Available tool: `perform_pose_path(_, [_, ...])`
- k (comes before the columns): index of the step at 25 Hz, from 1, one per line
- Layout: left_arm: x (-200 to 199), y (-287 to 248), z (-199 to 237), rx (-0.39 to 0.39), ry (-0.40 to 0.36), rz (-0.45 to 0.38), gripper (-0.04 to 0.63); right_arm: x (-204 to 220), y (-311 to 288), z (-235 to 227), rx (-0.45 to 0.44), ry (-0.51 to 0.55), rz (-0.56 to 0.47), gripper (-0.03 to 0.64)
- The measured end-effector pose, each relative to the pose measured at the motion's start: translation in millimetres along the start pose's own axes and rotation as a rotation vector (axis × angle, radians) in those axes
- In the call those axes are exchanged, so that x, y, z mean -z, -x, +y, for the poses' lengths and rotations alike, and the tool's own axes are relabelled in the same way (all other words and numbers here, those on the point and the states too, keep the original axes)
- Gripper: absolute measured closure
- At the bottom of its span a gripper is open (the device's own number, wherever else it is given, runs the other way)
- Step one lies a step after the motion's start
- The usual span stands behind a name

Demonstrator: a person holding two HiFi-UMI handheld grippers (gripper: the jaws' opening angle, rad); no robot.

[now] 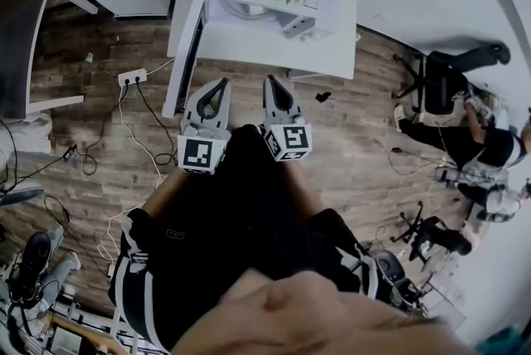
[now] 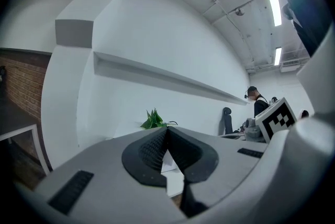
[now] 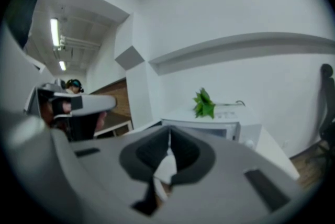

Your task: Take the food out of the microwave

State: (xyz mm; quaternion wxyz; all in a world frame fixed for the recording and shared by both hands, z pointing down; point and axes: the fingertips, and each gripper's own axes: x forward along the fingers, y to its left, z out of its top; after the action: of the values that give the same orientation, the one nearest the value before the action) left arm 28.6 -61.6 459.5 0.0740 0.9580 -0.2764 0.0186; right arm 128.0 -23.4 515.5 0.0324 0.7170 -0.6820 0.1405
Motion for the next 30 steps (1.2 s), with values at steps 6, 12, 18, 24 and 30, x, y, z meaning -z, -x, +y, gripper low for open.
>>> perform_pose_path(6, [1, -14, 12, -0.025, 0.028, 0.032, 0.563, 0, -31, -9, -0.014, 0.002, 0.017, 0.586])
perform_pose_path(12, [-12, -37, 19, -0.101, 0.022, -0.022, 0.563, 17, -63, -18, -0.099, 0.029, 0.069, 0.586])
perform_pose_path(18, [-18, -54, 23, -0.166, 0.035, -0.032, 0.563, 32, -95, -35, -0.135, 0.041, 0.120, 0.584])
perform_pose_path(24, [-15, -68, 28, -0.189, 0.032, -0.021, 0.563, 55, -132, -63, -0.125, 0.031, 0.137, 0.583])
perform_pose_path(30, [-11, -76, 32, -0.191, 0.039, -0.016, 0.563, 75, -163, -74, -0.117, 0.022, 0.173, 0.575])
